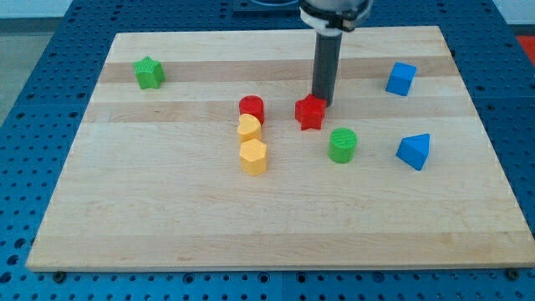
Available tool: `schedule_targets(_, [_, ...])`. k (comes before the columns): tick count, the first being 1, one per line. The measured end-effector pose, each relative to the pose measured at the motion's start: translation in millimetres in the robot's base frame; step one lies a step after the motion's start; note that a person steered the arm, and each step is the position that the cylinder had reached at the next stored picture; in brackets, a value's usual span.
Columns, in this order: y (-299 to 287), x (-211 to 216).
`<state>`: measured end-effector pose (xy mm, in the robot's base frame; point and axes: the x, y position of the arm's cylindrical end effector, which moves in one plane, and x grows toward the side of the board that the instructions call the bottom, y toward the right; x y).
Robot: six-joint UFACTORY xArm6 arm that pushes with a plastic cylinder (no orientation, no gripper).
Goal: Push the red star closer to the red circle
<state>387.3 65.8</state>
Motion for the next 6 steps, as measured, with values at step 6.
schedule_targets(6, [-24.0,35.6])
